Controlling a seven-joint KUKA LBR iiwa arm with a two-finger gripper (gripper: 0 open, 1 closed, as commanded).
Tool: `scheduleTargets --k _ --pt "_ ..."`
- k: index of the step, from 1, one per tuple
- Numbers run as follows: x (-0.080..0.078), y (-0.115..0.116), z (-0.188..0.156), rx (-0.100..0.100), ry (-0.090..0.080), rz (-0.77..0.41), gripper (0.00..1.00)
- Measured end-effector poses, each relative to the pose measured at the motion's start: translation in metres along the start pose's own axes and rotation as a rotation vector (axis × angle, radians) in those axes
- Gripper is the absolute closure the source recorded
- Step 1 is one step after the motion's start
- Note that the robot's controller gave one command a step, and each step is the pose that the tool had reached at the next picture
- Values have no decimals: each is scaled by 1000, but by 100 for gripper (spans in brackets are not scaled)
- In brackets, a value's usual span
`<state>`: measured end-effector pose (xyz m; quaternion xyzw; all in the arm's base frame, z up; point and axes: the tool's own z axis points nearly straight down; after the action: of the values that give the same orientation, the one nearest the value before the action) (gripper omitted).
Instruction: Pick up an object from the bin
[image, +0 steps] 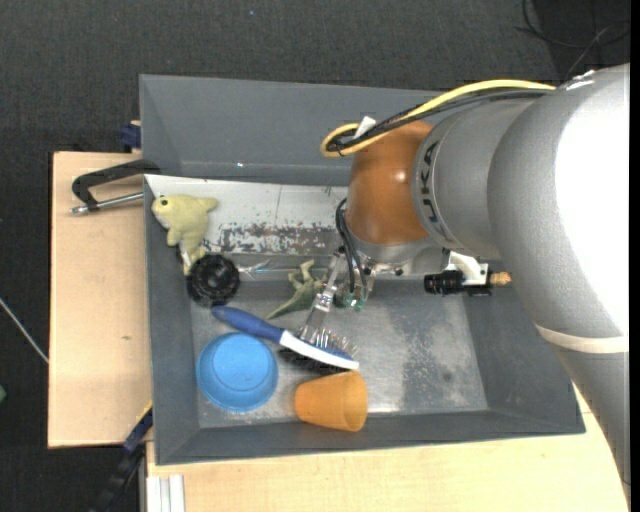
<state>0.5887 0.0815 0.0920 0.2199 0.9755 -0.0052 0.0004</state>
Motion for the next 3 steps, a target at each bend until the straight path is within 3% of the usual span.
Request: scheduleTargets --k 1,2,3 --pt "2 5 3 -14 -6 3 100" --pt "-9 6 -147 -19 -10 -38 100" --pt "7 15 -10 -8 9 -201 100"
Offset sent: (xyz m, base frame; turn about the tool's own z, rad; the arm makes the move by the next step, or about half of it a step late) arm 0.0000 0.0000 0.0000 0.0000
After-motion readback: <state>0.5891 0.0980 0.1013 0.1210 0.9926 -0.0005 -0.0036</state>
